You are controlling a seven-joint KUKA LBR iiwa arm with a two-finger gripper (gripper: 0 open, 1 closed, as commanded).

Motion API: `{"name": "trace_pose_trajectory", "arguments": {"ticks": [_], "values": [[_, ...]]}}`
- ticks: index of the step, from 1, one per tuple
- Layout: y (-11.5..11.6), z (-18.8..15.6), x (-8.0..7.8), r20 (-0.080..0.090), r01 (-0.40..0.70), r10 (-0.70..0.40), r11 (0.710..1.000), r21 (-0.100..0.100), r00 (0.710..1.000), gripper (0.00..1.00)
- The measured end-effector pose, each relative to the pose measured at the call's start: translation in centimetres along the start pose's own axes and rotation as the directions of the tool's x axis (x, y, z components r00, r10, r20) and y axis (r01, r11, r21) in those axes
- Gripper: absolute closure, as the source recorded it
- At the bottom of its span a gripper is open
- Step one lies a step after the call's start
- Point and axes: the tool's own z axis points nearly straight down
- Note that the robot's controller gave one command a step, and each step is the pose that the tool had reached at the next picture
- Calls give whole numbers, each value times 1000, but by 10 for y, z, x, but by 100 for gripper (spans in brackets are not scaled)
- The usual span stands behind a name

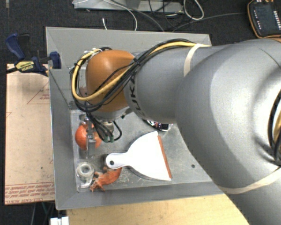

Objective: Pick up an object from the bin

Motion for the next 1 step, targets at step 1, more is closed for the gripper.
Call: {"name": "trace_pose_trajectory", "arguments": {"ticks": [1], "values": [[0,-17,1,-3,0,0,1000,1,1000,100]]}}
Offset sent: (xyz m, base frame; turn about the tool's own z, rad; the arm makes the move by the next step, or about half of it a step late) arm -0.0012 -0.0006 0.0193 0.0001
